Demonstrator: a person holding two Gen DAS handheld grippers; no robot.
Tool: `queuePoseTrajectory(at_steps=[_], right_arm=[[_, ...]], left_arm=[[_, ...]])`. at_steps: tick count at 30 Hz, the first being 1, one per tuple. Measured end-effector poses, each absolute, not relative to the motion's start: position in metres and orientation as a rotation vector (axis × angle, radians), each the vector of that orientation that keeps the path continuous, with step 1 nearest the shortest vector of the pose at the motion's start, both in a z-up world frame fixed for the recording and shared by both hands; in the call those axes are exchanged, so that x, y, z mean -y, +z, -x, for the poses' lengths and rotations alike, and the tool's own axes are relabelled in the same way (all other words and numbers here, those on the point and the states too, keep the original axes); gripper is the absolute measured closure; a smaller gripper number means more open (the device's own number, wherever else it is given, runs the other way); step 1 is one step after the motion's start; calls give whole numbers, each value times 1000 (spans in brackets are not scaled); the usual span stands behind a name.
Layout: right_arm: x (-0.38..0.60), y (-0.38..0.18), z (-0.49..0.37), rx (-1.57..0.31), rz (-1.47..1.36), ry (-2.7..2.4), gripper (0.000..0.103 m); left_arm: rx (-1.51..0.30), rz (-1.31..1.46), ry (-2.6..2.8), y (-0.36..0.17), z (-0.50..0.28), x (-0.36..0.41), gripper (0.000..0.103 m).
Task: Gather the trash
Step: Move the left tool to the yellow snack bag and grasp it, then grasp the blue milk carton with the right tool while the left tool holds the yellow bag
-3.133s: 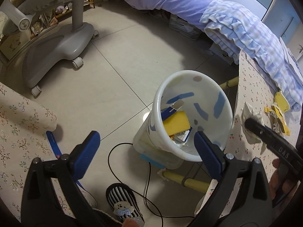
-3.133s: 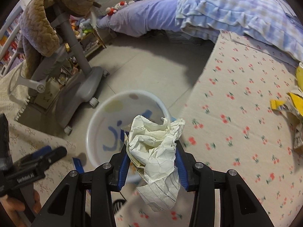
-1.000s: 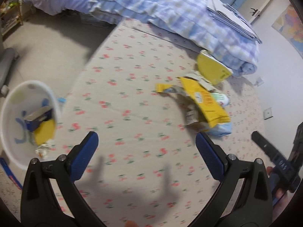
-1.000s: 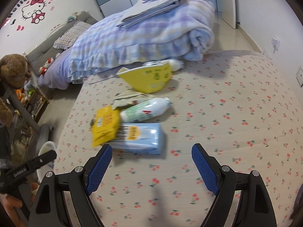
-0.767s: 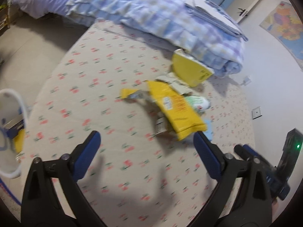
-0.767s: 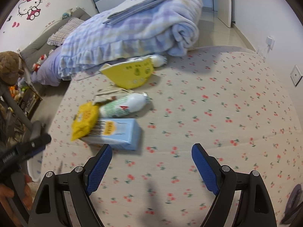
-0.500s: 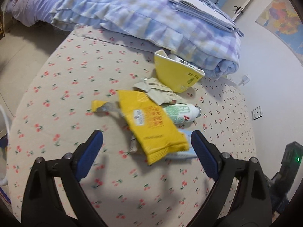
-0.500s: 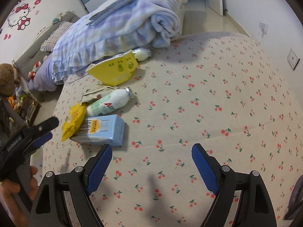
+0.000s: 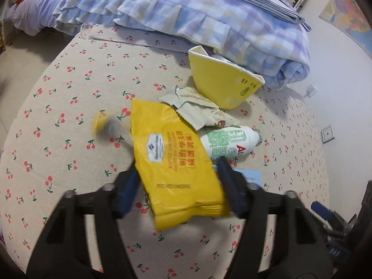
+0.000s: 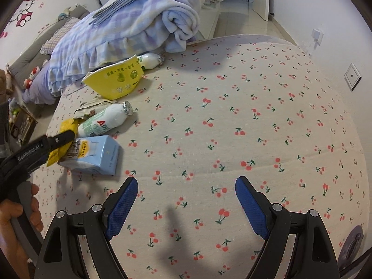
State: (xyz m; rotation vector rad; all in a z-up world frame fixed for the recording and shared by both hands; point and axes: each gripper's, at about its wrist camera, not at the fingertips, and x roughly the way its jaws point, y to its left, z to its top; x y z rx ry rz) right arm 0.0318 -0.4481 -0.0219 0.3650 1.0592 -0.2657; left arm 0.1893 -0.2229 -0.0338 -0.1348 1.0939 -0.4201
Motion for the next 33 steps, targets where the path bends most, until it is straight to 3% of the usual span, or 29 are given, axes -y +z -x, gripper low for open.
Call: queuePoseTrajectory(at_steps=[4,18,33], right_arm=[[444,-19,-40,-1051,-367,-246,16],[382,-20,-108,-1039,-357,-54,16],[343,-34,-150,-1043,-270,116,16]], left_arm=[[-1061,107,-442,-24,-183,215,48],[-1049,184,-383,-5,-166,122,48],[-1071,170,-356,-10,-154,92,48]])
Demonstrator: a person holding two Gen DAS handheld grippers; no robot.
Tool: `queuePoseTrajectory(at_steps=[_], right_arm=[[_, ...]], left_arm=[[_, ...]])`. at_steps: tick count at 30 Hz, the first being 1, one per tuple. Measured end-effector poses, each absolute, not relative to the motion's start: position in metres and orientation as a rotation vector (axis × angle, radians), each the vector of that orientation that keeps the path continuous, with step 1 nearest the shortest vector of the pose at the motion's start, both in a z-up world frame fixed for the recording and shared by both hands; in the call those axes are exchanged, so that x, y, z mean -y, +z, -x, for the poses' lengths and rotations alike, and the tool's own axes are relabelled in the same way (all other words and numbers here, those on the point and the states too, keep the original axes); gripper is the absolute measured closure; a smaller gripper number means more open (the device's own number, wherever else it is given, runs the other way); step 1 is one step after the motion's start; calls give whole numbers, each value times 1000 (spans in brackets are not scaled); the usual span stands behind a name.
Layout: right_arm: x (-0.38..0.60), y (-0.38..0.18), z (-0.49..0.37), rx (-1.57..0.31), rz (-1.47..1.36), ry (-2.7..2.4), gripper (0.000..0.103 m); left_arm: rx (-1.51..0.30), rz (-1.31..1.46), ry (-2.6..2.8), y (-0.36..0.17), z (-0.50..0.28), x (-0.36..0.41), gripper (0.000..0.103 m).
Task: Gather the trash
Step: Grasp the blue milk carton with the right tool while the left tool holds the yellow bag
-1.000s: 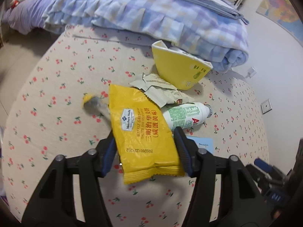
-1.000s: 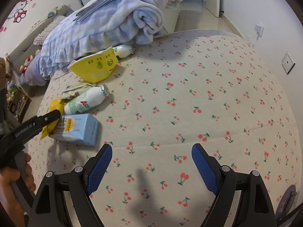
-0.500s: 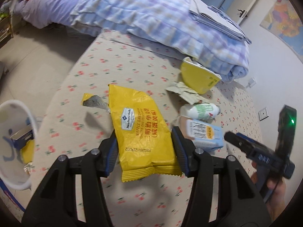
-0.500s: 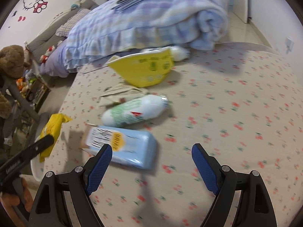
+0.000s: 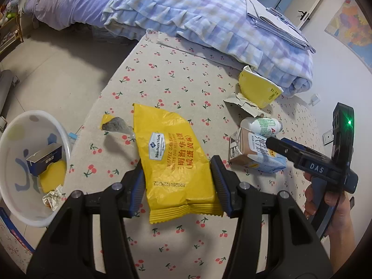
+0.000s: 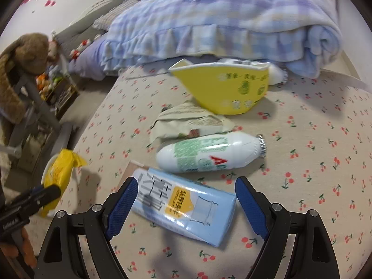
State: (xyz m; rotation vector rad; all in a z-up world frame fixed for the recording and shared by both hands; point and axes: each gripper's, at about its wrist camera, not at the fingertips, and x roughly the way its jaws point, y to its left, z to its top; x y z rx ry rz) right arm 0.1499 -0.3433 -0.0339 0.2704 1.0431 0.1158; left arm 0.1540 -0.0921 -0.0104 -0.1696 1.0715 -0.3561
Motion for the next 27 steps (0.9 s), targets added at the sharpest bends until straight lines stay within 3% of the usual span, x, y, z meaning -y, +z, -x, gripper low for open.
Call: queuePoseTrajectory(at_steps=[16,27], right_arm=[[294,-39,-115,-1173,-82,276,16],[263,-36,-116,-1130,46,223,16]], left_arm=[[-1076,177,-330,-9,-143,68,48],[-1071,188,-312,-7,-139,53,48]])
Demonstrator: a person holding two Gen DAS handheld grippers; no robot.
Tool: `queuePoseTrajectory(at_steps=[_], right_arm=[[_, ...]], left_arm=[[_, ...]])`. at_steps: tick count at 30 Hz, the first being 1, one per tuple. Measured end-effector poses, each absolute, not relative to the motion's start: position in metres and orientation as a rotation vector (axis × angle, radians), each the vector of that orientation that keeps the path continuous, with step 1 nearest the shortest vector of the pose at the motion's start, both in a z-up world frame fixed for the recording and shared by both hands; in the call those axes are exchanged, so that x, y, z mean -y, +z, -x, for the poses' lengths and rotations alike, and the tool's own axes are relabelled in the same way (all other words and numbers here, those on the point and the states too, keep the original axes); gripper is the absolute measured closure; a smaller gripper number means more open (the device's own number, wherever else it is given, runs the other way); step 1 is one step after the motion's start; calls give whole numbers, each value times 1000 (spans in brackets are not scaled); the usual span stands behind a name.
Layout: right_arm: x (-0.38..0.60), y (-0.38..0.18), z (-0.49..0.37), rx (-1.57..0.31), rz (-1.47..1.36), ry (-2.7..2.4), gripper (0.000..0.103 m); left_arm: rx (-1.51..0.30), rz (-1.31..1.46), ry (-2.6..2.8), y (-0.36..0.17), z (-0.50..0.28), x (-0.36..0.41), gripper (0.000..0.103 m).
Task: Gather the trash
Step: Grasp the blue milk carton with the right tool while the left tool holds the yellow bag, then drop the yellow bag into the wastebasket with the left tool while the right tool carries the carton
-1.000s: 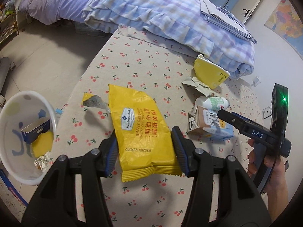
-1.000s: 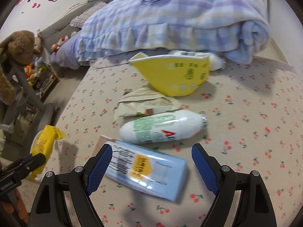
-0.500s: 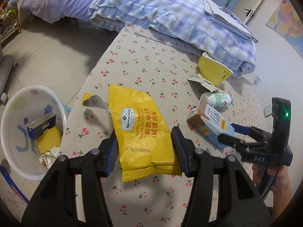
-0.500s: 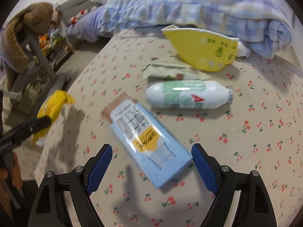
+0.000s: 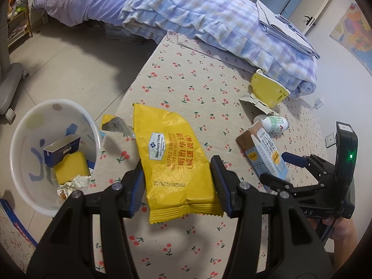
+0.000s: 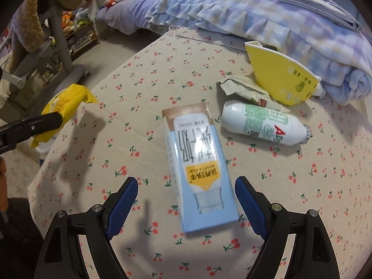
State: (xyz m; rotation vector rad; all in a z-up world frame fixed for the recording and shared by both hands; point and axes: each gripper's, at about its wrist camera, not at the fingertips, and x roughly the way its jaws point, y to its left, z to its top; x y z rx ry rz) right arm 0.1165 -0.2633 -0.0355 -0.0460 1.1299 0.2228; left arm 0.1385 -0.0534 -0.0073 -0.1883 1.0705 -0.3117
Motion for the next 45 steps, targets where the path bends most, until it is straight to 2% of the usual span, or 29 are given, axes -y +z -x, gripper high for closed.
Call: queuePoseTrajectory(at_steps=[8,10,15,45], right_arm=[[256,-38,-123,-1124,58,191,18],[254,-38,-124,-1126,62,187,23],[255,-41,-126,-1141,75,166,48],[260,8,-75,-1066,-45,141,48]], left_arm=[[-1068,190,-307,-7,-139,50,48],[-1068,191,-307,-7,-139,50,48],[-1068,191,-308,-7,-139,50,48],[-1021,213,-331,10,-130,43,48]])
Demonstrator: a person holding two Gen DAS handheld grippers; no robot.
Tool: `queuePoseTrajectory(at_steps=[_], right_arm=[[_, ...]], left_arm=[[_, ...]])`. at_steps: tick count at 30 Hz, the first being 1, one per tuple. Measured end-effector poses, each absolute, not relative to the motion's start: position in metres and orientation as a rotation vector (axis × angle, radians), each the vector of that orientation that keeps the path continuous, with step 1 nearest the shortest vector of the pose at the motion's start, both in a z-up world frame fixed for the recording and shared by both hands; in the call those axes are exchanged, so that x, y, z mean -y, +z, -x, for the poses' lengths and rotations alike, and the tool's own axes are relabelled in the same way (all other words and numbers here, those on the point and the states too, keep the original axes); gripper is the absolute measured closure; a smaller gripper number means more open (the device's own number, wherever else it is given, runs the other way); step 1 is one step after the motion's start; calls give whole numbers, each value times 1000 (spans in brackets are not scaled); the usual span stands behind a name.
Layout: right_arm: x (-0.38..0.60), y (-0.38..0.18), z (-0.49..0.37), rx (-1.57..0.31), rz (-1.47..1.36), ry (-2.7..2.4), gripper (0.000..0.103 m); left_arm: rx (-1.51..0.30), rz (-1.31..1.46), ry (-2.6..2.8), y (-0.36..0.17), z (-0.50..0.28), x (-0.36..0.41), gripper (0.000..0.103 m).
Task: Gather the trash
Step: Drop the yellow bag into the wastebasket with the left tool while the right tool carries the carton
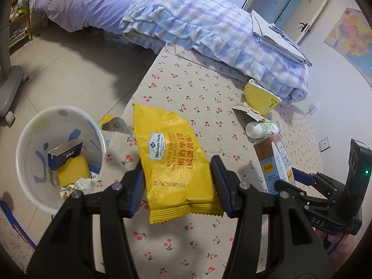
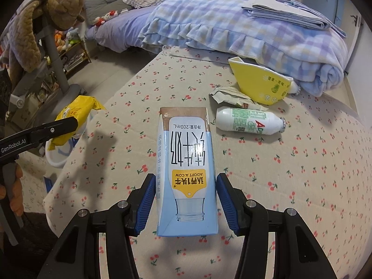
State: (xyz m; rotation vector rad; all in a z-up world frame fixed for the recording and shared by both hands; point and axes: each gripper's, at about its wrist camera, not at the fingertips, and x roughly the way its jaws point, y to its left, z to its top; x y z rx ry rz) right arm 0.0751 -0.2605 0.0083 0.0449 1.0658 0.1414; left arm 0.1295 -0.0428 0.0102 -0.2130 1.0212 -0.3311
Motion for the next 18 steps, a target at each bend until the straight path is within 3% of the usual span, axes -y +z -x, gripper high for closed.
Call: queuePoseTrajectory(at_steps=[18], right_arm=[[247,18,-67,-1071,-121,113,48]], left_arm=[[-985,257,-269,18,-117,-8,48]])
